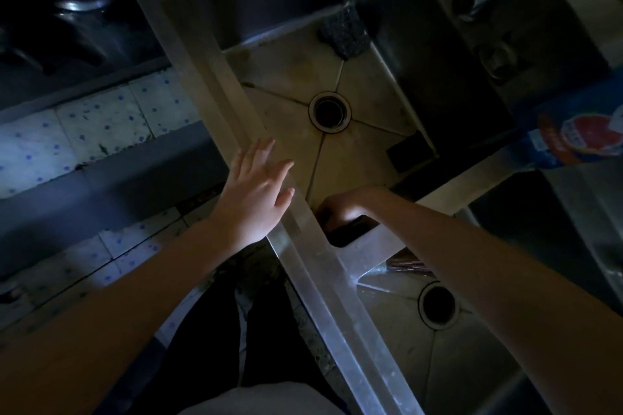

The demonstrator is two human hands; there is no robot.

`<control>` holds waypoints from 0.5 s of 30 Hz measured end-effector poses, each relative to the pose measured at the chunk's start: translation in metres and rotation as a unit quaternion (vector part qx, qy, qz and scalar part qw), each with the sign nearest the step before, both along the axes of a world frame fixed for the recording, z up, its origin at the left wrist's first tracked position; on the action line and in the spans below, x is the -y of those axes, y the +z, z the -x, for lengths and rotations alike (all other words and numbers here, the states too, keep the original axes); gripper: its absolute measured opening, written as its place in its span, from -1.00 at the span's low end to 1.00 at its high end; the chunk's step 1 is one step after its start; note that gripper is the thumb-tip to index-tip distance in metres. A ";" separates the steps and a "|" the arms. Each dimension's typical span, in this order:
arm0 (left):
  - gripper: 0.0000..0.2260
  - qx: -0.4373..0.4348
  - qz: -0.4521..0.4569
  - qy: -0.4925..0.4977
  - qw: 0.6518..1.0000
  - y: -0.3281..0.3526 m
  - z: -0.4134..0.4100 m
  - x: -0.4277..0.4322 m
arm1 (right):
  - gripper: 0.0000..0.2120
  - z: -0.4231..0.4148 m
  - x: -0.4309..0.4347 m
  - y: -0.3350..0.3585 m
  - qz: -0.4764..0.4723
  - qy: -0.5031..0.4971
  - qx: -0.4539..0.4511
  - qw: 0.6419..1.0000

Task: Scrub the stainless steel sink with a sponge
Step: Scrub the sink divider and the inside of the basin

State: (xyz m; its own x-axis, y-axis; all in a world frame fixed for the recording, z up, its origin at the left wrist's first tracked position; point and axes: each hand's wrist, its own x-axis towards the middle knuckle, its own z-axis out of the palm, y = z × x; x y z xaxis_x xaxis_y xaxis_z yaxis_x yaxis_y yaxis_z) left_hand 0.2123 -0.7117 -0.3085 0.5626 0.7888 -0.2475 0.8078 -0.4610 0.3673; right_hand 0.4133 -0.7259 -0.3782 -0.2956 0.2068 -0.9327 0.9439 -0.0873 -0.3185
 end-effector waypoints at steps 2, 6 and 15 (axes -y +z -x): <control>-0.58 -0.006 -0.007 0.000 1.000 -0.001 -0.001 0.000 | -0.84 0.001 -0.002 -0.002 -0.001 0.017 0.006 1.000; -0.50 -0.026 -0.017 0.000 1.000 -0.002 -0.003 0.001 | -0.63 -0.012 -0.001 -0.002 -0.014 0.053 0.051 0.997; -0.44 -0.056 -0.044 -0.019 0.997 0.000 -0.001 0.003 | -0.53 -0.107 -0.011 0.016 -0.048 -0.052 0.104 0.992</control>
